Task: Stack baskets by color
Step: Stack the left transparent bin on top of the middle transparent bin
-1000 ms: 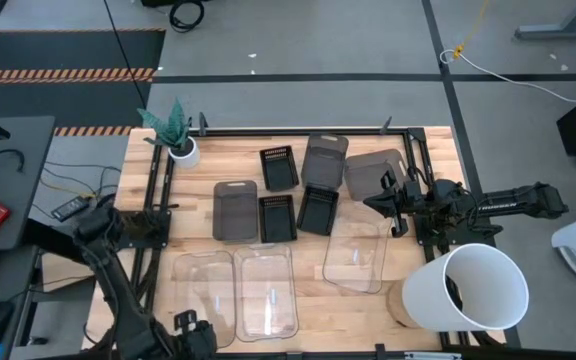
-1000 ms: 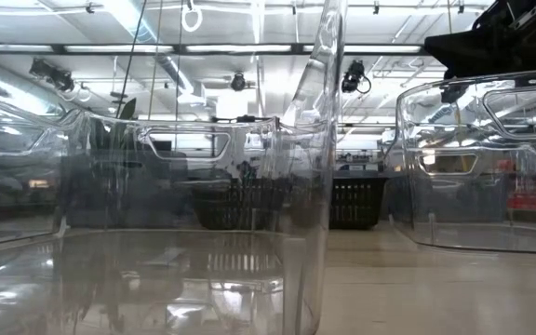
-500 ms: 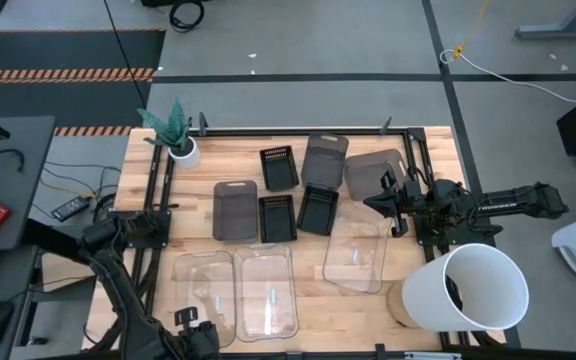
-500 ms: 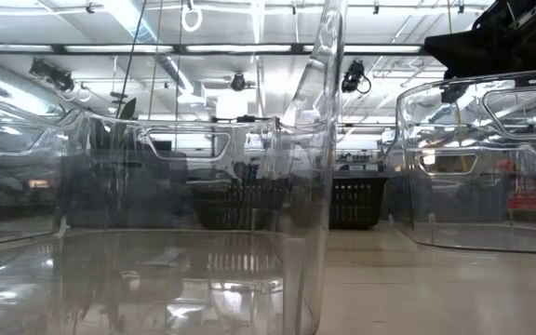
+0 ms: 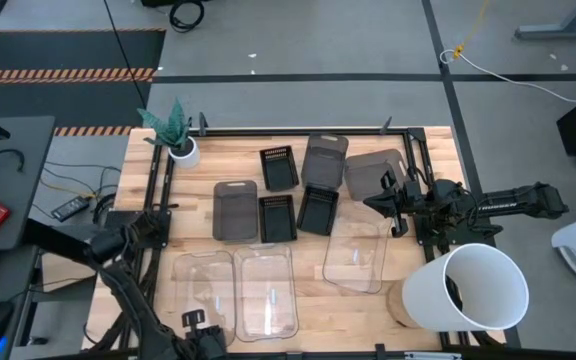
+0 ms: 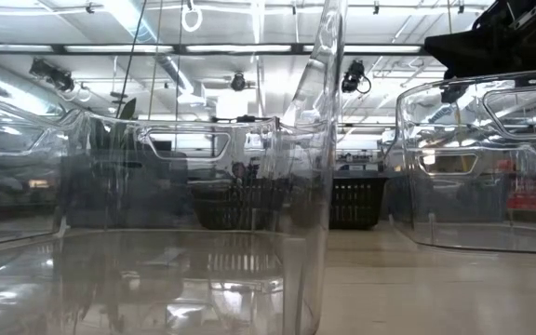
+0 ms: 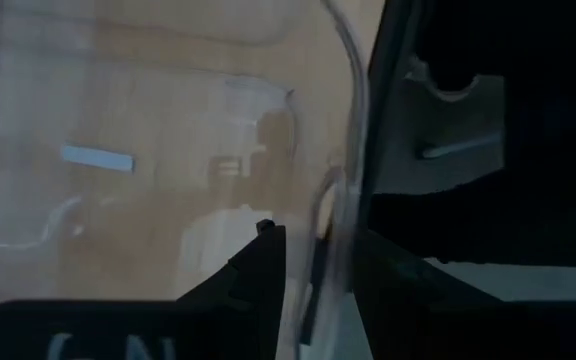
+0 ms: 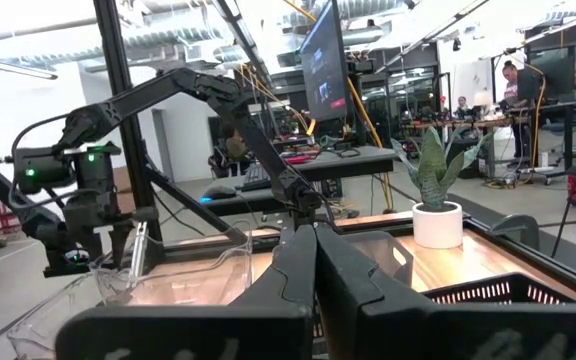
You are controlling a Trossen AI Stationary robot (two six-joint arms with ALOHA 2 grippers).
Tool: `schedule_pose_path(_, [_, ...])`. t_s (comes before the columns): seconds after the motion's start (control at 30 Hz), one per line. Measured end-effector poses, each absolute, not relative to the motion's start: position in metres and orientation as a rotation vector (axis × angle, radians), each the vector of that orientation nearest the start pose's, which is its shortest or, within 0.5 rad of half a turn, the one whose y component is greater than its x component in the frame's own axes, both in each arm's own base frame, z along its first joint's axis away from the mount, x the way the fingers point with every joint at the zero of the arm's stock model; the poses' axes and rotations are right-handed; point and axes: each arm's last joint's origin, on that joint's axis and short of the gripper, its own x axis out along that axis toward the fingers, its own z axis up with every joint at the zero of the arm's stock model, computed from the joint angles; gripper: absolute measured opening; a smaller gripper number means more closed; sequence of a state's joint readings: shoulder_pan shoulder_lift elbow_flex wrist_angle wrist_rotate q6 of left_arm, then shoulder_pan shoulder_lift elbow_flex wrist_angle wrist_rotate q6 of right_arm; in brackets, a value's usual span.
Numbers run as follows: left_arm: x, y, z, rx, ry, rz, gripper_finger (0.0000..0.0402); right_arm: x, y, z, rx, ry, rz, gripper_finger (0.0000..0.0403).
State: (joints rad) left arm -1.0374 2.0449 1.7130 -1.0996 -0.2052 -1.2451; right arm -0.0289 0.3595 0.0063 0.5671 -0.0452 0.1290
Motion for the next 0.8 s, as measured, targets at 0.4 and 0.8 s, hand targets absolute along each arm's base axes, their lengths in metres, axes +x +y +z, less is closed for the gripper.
schedule_pose_path(0.4, [0.220,-0.345,0.201,-0.166,1.463,0.117,0.0012,0.118,-0.002,0.188,0.121,-0.212,0.030,0.0010])
schedule_pose_path(0.8, [0.211,-0.344,0.249,-0.154,1.516,0.198,0.0007,0.118,-0.002,0.188,0.121,-0.212,0.030,0.0010])
